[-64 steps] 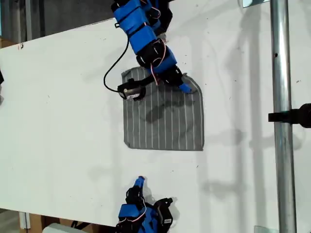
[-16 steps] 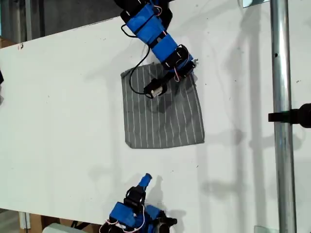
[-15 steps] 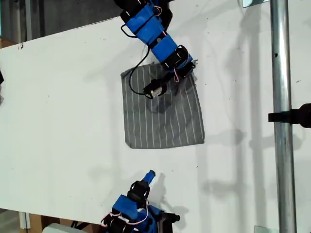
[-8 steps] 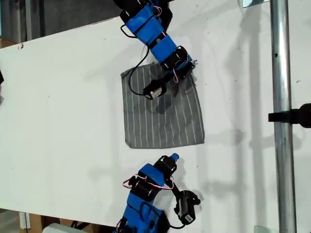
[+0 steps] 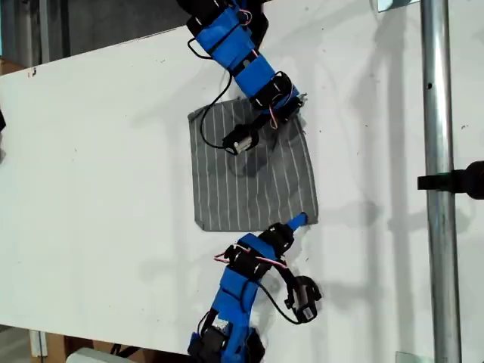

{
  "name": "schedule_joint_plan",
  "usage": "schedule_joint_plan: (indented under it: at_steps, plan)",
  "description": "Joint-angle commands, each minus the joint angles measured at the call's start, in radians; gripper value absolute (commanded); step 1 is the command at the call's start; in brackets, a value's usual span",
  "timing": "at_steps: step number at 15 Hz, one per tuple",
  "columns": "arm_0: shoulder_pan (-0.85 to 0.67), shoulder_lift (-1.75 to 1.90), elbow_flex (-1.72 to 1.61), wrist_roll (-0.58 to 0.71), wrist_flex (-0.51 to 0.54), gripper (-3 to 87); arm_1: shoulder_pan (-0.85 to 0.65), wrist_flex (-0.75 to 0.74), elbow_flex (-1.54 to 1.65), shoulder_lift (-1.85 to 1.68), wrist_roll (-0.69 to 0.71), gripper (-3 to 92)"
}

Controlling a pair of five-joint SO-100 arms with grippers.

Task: Grasp corners of a towel and fold twice.

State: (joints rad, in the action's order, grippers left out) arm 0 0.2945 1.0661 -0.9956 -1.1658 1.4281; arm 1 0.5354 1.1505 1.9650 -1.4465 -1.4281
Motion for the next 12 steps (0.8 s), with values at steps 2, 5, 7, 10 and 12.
schedule_joint_plan:
  at_steps: [2, 5, 7, 10, 12]
  plan:
    - [-0.009, -0.089, 0.058, -0.021, -0.104, 30.3, -0.015, -0.009, -0.043, -0.009, 0.006, -0.2]
    - [-0.012, -0.161, 0.072, -0.035, -0.172, 28.8, -0.015, -0.009, -0.043, -0.009, 0.006, -0.2]
    - [0.000, -0.241, 0.124, -0.046, -0.189, 28.0, -0.015, -0.009, -0.043, -0.009, 0.006, -0.2]
    - [0.009, -0.390, 0.141, -0.094, -0.216, 25.6, -0.017, -0.008, -0.043, -0.015, 0.006, -0.2]
    - [0.012, -0.483, 0.144, -0.144, -0.199, 24.1, -0.017, -0.003, -0.043, -0.021, 0.006, -0.2]
